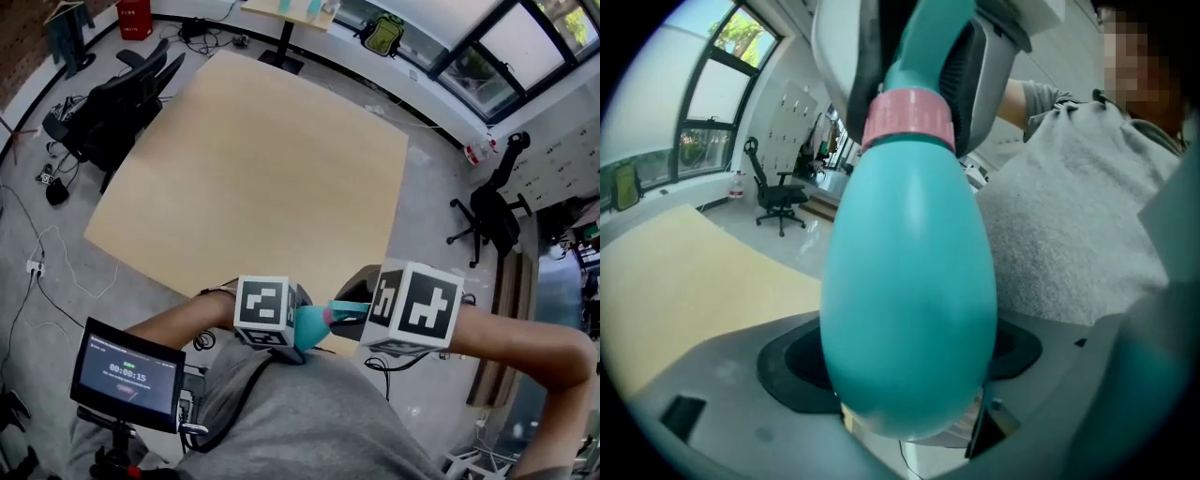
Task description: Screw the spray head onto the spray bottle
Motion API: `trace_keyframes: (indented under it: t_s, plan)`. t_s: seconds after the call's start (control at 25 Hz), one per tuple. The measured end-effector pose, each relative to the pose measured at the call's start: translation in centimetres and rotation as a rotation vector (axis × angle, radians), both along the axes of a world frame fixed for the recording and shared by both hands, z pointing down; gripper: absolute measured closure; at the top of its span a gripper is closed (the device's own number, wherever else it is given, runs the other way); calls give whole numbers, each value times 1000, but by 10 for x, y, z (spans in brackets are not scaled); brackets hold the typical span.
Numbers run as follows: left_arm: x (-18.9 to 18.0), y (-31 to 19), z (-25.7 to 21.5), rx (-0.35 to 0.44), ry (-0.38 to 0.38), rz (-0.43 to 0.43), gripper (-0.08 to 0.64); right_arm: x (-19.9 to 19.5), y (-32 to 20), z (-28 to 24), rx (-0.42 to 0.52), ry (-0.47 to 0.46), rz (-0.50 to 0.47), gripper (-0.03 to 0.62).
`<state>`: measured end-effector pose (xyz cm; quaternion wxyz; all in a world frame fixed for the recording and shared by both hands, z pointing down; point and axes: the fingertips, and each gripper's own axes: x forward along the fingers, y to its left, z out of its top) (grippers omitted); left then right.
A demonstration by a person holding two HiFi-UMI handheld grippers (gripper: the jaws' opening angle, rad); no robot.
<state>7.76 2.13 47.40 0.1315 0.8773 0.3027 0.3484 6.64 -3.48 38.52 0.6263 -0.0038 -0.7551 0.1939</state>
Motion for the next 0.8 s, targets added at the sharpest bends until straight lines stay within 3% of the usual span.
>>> trace_keyframes:
  t_s: [0.08,0.2,0.28,0.36,0.52,0.64,0.72,0.8]
  plan:
    - [1,0,2,-16,-26,-34,149,-2,-5,2,-124,-46,231,463]
    - [1,-1,0,-9,-28,-45,149,-5,-7,-1,-238,-113,457,463]
    - [2,-1,-3,0,-23,-37,149,-4,-6,-4,-258,-144,526,462]
    - [4,-2,-6,12,-12,-26,149,-2,-5,-8,-241,-167,511,463]
    - [5,-2,-11,31,25,14,149,-2,-6,-26,-145,-221,358,462]
    - [6,0,-15,24,78,52,149,-4,-17,-56,-38,-320,224,454]
    - [7,2,-18,9,141,88,149,-4,-20,-77,78,-371,5,449]
    - [7,6,-21,7,218,138,149,-2,-18,-89,267,-373,-346,449]
